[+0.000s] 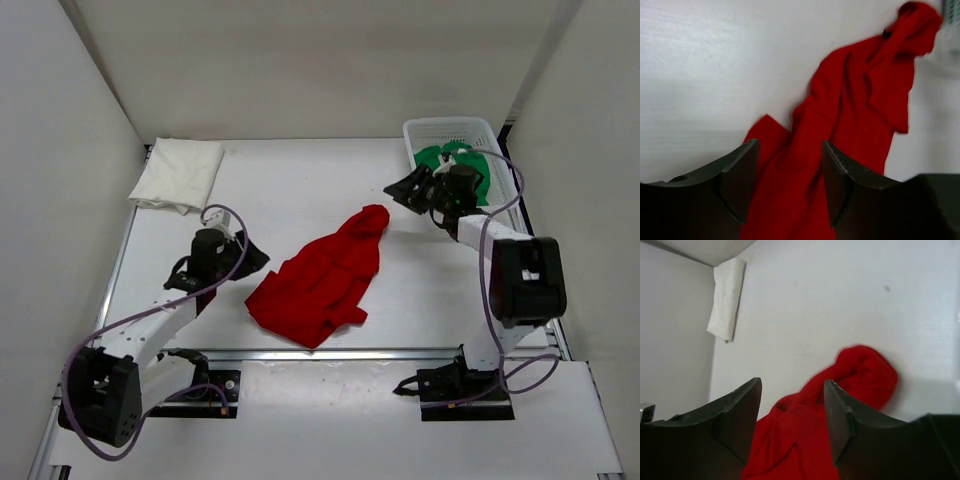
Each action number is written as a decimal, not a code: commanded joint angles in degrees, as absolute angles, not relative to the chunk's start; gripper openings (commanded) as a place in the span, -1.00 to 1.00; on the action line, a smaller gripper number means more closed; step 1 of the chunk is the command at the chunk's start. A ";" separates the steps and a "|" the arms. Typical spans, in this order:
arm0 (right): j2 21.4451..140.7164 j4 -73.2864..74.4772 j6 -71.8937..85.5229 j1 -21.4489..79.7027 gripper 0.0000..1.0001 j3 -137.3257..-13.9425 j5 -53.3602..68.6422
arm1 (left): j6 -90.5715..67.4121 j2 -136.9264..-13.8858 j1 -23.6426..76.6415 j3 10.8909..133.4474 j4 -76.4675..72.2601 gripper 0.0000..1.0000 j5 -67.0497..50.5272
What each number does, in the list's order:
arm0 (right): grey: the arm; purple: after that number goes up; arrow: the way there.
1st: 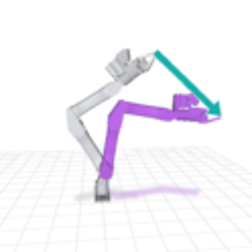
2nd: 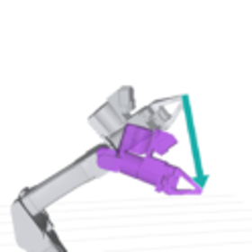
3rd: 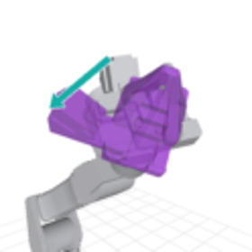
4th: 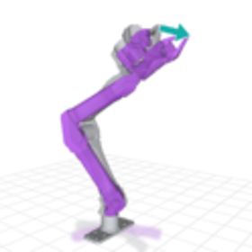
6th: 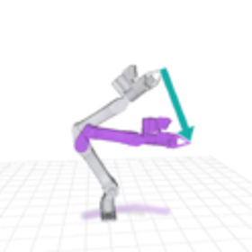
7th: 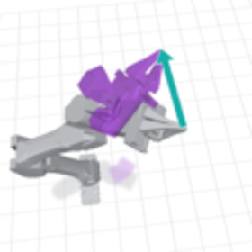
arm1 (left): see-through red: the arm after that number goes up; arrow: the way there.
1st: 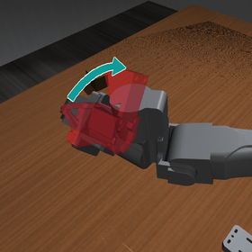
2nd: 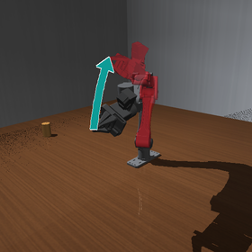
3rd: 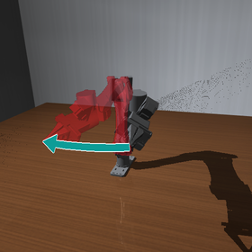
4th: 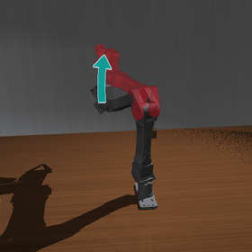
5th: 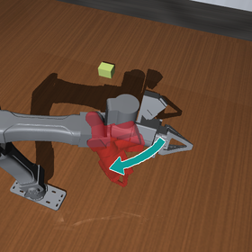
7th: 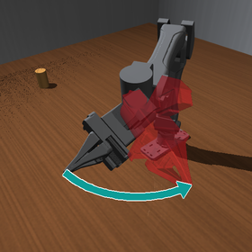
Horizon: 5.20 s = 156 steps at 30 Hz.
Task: Fold and stack the t-shirts
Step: Move the tshirt to the center of the board, then flatten out the tshirt
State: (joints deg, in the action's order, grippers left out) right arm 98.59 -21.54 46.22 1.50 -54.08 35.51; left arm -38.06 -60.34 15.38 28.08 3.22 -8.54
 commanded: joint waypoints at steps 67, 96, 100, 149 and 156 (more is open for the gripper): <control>36.83 16.96 23.12 33.39 -1.00 -57.74 -3.06 | -31.12 -61.79 2.63 82.51 29.77 -1.00 -19.00; 62.41 -6.24 30.32 16.61 -1.00 -34.55 10.72 | -26.44 -101.09 8.80 91.56 30.42 0.55 -7.53; 60.74 -7.38 30.32 18.10 -1.00 -31.56 11.25 | -30.05 -88.10 2.82 70.35 20.16 0.18 -13.19; 51.42 13.41 22.78 19.50 -1.00 -51.02 -1.80 | -45.80 -72.36 -2.90 52.53 1.99 -1.00 -13.79; 57.65 28.99 13.10 30.48 -1.00 -87.83 -19.04 | -46.84 -66.53 -8.94 75.92 10.28 -1.00 -24.68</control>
State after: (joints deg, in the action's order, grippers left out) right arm 55.88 22.98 19.29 26.55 -74.06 -7.42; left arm -46.04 -69.28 -4.47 70.63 6.02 -17.37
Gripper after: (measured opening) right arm 0.028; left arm 0.020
